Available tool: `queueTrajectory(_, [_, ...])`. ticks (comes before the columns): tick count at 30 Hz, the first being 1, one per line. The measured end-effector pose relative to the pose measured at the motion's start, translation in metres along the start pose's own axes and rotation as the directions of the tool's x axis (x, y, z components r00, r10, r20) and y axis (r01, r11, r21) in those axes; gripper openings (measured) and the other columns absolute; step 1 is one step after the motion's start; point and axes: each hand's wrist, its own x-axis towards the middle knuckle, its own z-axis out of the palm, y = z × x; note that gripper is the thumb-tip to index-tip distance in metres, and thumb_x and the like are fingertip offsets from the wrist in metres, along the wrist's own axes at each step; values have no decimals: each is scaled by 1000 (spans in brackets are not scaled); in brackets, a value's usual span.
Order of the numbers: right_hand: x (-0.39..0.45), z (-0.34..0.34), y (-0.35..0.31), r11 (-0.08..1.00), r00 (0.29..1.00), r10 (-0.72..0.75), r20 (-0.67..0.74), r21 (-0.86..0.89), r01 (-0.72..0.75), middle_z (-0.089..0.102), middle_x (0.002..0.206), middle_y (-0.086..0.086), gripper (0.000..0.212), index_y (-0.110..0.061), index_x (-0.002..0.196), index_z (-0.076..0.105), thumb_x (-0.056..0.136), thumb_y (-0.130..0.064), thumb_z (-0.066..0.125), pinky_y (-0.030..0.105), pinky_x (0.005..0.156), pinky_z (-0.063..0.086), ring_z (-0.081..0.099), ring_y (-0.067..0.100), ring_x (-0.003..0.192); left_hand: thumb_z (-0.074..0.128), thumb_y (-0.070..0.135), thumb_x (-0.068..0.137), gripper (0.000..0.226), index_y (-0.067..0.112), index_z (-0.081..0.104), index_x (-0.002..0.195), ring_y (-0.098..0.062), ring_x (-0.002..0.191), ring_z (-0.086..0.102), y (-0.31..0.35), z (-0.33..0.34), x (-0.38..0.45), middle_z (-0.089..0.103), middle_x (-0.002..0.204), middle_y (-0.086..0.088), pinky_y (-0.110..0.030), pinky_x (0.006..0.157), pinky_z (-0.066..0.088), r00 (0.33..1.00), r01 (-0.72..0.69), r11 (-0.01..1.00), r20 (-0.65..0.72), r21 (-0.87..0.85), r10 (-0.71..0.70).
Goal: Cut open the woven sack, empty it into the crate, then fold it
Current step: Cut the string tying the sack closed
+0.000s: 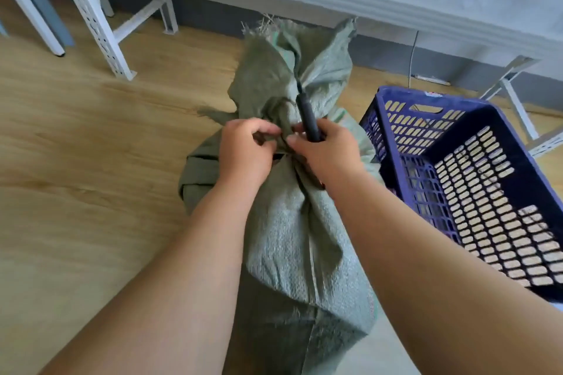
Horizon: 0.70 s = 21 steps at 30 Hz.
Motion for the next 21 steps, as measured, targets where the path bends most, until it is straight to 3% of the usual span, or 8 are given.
queueTrajectory(3, [0,6,10,986,988,112,-103,136,-98,70,77,-1,14,-34,84,68,80,-22,73,40,76,60,67,21,66,74,8,75,21,29,73,79,-21,106,49,-4,3,-2,53,107,2,-27,89,40,974,-203,928,-34,311,224])
queueTrajectory(6, [2,0,8,881,962,273,-30,410,-237,67,79,5,17,-19,102,68,88,-9,66,27,60,56,62,16,61,63,-1,77,30,26,77,78,-27,98,51,3,6,-10,57,97,1,-39,82,45,901,-413,842,21,347,433])
queueTrajectory(9, [5,-6,3,792,944,322,70,526,-309,69,80,6,22,-10,111,67,91,-4,61,29,67,56,65,17,67,54,21,87,23,31,75,87,-22,95,56,14,6,-13,57,104,5,-36,74,49,934,-342,870,233,355,272])
queueTrajectory(13, [3,-1,2,796,970,221,106,555,-242,74,92,12,16,-14,102,68,90,-5,64,38,81,59,71,24,81,61,37,88,11,32,69,94,-22,88,58,6,5,-11,50,99,4,-33,68,46,962,-229,865,238,446,132])
queueTrajectory(15, [2,3,3,867,981,183,68,459,-194,73,95,12,14,-20,95,68,88,-8,67,43,83,59,71,25,85,63,28,90,10,29,70,96,-23,88,55,0,6,-11,53,99,2,-32,67,42,973,-189,871,207,453,103])
queueTrajectory(17, [1,5,4,978,989,136,-55,170,-125,71,86,4,17,-27,85,67,86,-10,66,45,80,60,70,24,82,64,21,88,10,27,70,94,-21,84,52,-1,6,-12,59,100,2,-31,66,38,981,-144,879,180,454,68])
queueTrajectory(19, [-3,4,6,989,987,91,-132,-102,-105,67,79,-2,21,-30,78,64,85,-10,62,40,75,59,67,23,79,65,18,88,10,25,70,93,-21,82,52,-1,4,-11,63,100,1,-31,65,37,985,-101,883,173,458,23])
queueTrajectory(21, [-8,5,8,968,992,101,-75,-222,-115,65,78,-4,17,-29,84,66,86,-12,63,32,69,52,65,23,82,63,17,90,11,23,71,94,-21,78,53,-1,-1,-7,64,95,1,-30,64,38,981,-52,899,193,434,-36])
